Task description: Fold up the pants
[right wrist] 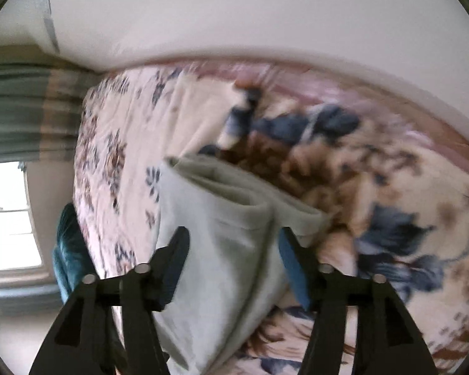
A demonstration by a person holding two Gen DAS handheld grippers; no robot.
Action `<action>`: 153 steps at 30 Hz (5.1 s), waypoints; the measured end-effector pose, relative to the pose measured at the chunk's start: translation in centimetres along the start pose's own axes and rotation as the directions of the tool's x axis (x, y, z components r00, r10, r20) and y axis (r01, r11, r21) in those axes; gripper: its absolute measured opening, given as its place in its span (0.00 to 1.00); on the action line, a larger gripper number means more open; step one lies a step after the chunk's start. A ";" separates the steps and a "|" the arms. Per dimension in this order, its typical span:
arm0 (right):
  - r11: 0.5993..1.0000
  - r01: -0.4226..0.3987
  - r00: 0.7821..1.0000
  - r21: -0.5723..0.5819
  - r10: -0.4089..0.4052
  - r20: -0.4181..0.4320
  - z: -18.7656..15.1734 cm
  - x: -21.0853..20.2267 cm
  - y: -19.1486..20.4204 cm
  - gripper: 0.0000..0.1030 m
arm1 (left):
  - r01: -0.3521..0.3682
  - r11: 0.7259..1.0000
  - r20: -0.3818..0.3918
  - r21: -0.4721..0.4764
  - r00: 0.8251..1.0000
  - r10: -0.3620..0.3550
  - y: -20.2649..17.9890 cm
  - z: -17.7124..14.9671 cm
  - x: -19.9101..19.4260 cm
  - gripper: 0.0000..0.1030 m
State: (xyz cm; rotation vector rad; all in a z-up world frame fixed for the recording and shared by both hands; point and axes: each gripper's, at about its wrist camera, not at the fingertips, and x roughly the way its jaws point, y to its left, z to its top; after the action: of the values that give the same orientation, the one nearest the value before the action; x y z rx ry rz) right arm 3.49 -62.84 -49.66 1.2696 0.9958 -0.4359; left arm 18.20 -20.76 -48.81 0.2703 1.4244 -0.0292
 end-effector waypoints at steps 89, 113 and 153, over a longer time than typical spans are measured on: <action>0.941 0.267 0.950 -0.207 -0.294 -0.107 1.9 4.0 3.0 0.09 | 0.127 0.867 0.004 -0.481 0.990 -0.142 15.2 -3.7 2.2 0.99; 0.950 0.146 0.939 -0.274 -0.221 -0.265 -40.4 16.3 20.6 0.82 | 0.258 0.835 0.122 -0.487 0.966 -0.228 57.6 -2.2 5.0 0.99; 0.633 -0.098 0.766 -0.768 -0.445 -0.464 -45.7 33.3 46.1 0.67 | 0.386 0.922 -0.236 0.035 0.899 -0.368 44.8 11.2 12.0 0.67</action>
State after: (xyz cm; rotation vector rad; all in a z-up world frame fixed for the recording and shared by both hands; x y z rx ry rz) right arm 39.07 0.81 -48.56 0.4875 1.6678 0.3099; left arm 39.04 22.04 -51.71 0.0594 1.6883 -0.3870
